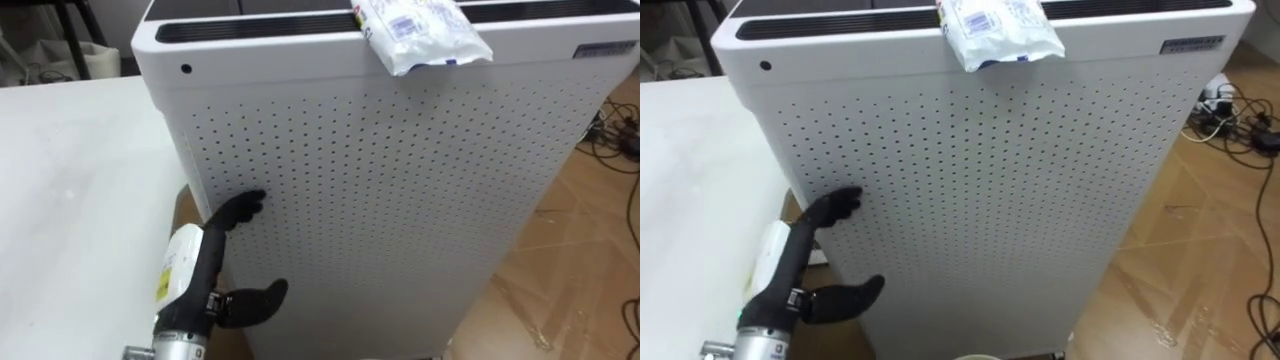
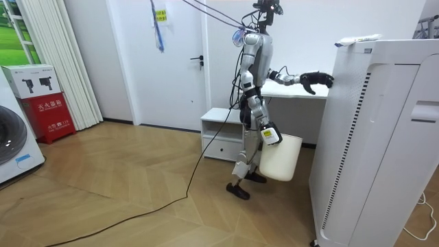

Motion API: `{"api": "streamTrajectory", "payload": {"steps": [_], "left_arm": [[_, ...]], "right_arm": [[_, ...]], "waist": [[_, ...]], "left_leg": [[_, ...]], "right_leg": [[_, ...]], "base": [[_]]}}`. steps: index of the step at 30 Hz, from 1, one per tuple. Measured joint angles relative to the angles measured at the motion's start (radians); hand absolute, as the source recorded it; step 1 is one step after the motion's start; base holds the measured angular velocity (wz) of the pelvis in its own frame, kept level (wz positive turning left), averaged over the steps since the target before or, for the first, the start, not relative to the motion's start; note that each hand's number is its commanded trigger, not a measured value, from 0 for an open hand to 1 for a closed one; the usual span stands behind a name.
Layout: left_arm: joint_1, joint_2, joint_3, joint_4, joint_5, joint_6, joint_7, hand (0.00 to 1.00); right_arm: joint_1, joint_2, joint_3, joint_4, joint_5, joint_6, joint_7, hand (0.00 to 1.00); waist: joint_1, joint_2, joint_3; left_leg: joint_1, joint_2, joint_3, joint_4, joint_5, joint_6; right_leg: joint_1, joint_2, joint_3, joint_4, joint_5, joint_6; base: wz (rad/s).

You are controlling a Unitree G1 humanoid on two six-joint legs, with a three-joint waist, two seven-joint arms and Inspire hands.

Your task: Pick garbage

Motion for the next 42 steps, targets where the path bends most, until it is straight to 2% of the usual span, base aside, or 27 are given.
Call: {"api": "streamTrajectory", "payload": {"steps": [2,5,11,16,22,24,31,36,38,42], "left_arm": [[-0.013,0.006,0.002,-0.048,0.011,-0.016,0.036,0.00],[-0.042,0.006,0.002,-0.055,0.016,-0.049,0.077,0.00],[-0.086,-0.002,-0.008,-0.083,0.029,-0.089,0.144,0.00],[-0.093,-0.002,-0.009,-0.140,0.071,-0.100,0.174,0.00],[-0.202,-0.018,-0.021,-0.207,0.116,-0.114,0.233,0.00],[-0.205,-0.025,-0.027,-0.216,0.116,-0.122,0.238,0.00],[-0.210,-0.023,-0.094,-0.223,0.142,-0.115,0.235,0.00],[-0.254,-0.022,-0.128,-0.225,0.155,-0.094,0.230,0.00],[-0.285,-0.022,-0.129,-0.224,0.156,-0.076,0.222,0.00],[-0.307,-0.021,-0.129,-0.223,0.159,-0.053,0.211,0.00]], "right_arm": [[0.001,0.000,0.000,0.000,0.000,0.000,0.001,1.00],[0.008,-0.002,0.002,0.000,0.000,-0.004,0.001,1.00],[0.023,-0.008,0.002,0.000,-0.001,-0.011,-0.001,1.00],[0.027,-0.008,0.002,0.000,-0.003,-0.011,-0.001,1.00],[0.025,-0.007,0.003,0.000,-0.005,-0.011,0.000,1.00],[0.025,-0.007,0.003,0.000,-0.005,-0.011,0.000,1.00],[0.023,-0.009,0.003,0.000,0.001,-0.010,0.000,1.00],[0.023,-0.011,0.012,0.000,0.002,-0.007,0.000,1.00],[0.023,-0.011,0.013,0.000,0.002,0.008,0.000,1.00],[0.023,-0.011,0.014,0.000,0.002,0.027,0.000,1.00]], "waist": [[-0.001,0.000,0.0003],[0.000,0.000,0.0017],[0.000,0.004,0.0035],[-0.004,0.008,0.0042],[-0.011,0.019,0.0046],[-0.024,0.023,0.0034],[-0.057,0.028,0.0032],[-0.069,0.028,0.0031],[-0.073,0.029,0.0026],[-0.075,0.030,0.0019]], "left_leg": [[0.004,-0.001,-0.004,0.000,0.000,0.000],[0.019,-0.001,-0.004,-0.003,0.000,0.000],[0.023,-0.001,-0.004,-0.007,0.001,-0.001],[0.027,-0.001,-0.003,-0.010,0.001,-0.001],[0.048,-0.005,-0.001,-0.025,0.001,-0.002],[0.069,-0.008,0.001,-0.041,0.002,-0.003],[0.086,-0.006,0.012,-0.059,0.004,-0.006],[0.086,-0.006,0.013,-0.060,0.004,-0.006],[0.087,-0.006,0.016,-0.060,0.004,-0.006],[0.099,-0.003,0.024,-0.061,0.004,-0.006]], "right_leg": [[0.000,0.000,0.002,0.000,0.000,0.000],[0.012,0.000,0.004,-0.001,0.000,0.000],[0.023,0.003,0.003,-0.016,0.002,-0.002],[0.025,0.002,0.003,-0.017,0.002,-0.002],[0.040,0.000,0.010,-0.024,0.002,-0.002],[0.058,-0.002,0.015,-0.034,0.003,-0.001],[0.069,-0.001,0.016,-0.050,0.003,-0.001],[0.070,-0.001,0.020,-0.051,0.004,-0.001],[0.071,-0.001,0.022,-0.051,0.004,-0.002],[0.078,0.000,0.034,-0.051,0.006,-0.003]], "base": [[0.04],[0.00],[0.00],[0.00],[-0.01],[-0.06],[-0.03],[0.00],[-0.02],[-0.09]]}}
